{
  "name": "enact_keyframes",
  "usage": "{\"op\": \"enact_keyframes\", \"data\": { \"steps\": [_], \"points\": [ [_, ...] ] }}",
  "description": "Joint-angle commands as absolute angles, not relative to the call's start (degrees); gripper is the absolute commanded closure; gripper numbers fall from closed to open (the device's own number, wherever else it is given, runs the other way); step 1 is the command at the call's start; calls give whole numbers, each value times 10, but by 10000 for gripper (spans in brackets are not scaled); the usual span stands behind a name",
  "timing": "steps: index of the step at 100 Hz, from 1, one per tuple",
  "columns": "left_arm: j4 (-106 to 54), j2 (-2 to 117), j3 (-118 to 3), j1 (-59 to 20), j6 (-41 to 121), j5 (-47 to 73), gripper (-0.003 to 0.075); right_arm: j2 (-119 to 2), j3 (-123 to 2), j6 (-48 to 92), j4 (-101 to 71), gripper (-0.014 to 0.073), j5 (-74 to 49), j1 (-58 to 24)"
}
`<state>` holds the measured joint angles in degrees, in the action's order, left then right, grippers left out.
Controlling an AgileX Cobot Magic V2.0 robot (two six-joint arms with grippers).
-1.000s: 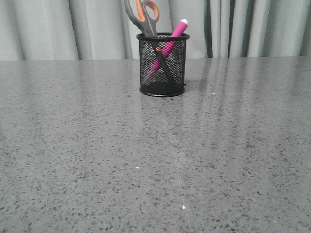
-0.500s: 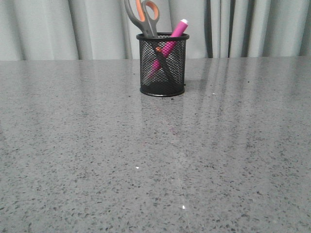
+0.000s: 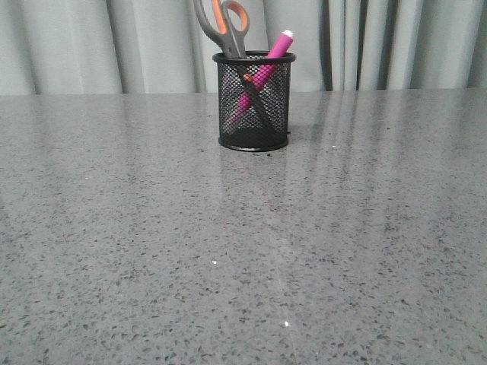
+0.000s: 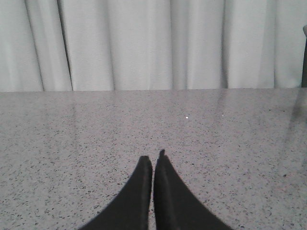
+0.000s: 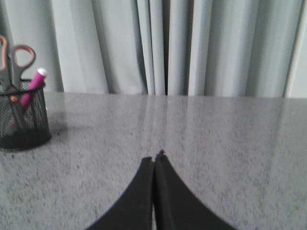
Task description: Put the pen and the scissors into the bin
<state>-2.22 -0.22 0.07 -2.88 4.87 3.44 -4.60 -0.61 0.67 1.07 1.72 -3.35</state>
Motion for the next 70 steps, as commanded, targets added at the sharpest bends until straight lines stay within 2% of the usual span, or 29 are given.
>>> {"op": "enact_keyframes", "data": {
  "steps": [1, 13, 27, 70],
  "points": [
    [-27, -21, 26, -29, 41, -11, 739, -29, 3, 14, 5, 670, 72, -29],
    [-27, -21, 26, -29, 41, -11, 739, 20, 14, 17, 4, 670, 13, -29],
    [-27, -21, 26, -29, 41, -11, 739, 17, 14, 36, 4, 670, -11, -24],
    [-27, -21, 26, -29, 41, -12, 739, 17, 14, 39, 0, 670, -14, -10]
  ]
}}
